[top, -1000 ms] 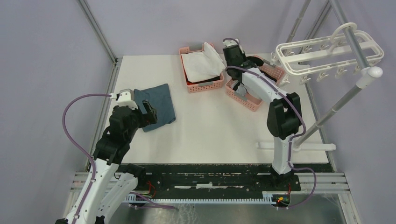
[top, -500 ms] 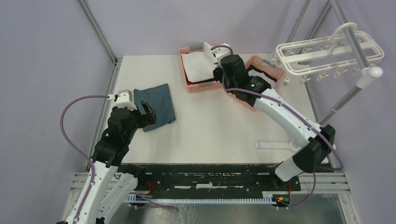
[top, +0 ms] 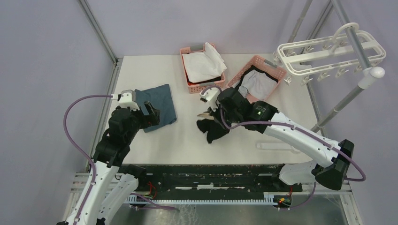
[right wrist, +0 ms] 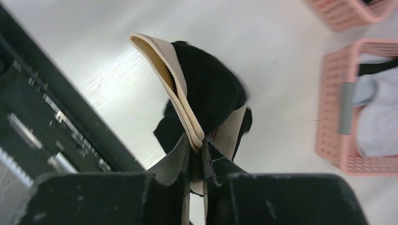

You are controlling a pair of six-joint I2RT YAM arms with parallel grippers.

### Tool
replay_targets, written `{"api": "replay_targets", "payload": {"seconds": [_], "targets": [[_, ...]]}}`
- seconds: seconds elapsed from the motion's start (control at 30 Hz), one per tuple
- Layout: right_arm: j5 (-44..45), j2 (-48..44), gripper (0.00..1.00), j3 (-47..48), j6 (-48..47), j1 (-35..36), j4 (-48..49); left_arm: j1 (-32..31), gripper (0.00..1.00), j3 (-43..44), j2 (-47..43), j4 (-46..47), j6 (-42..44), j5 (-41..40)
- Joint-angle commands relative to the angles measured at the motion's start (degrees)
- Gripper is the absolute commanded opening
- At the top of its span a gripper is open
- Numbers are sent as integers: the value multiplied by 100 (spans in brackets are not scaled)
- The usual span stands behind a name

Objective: Clip the underwear to the hanger
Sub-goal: Pick up the underwear from the bin, then place the underwear at the center of the board.

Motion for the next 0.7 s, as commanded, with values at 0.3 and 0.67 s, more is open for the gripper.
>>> {"api": "replay_targets", "payload": {"seconds": [0.3, 0.67], "targets": [[1953, -1220, 79, -1819, 1856, 144, 414, 33, 99, -31, 483, 471, -520, 1127], [1366, -1258, 79, -2897, 3638, -597, 296, -1501, 86, -914, 923, 1165, -1517, 1113]]}}
